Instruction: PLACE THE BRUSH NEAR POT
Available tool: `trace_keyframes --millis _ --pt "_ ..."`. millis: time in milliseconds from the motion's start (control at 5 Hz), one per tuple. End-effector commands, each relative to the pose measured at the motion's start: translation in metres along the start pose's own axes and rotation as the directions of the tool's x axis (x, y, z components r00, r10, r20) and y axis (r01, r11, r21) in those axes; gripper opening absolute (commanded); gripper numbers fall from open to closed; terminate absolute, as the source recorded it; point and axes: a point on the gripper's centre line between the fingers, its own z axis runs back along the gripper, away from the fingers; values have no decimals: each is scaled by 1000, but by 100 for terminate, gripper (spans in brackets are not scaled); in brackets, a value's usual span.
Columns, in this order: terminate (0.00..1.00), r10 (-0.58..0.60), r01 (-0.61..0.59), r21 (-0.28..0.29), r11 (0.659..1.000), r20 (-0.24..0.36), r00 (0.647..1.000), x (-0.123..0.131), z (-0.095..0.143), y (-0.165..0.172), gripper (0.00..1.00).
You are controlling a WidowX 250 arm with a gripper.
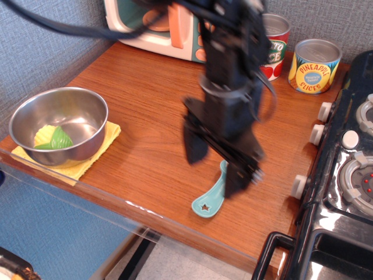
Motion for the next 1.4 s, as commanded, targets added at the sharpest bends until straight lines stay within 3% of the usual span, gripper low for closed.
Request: trace_keyframes --millis 0,400,800,1000,1200 --pt "0 177 -180 51 982 59 982 14 -32 -3 100" --pt "0 271 -281 81 956 115 956 21 -46 9 100" --pt "0 246 -254 75 964 96 964 25 -55 18 100" --pt "0 228 -233 45 971 96 969 21 -60 24 100" --pt "0 213 -215 16 976 101 972 17 -64 27 0"
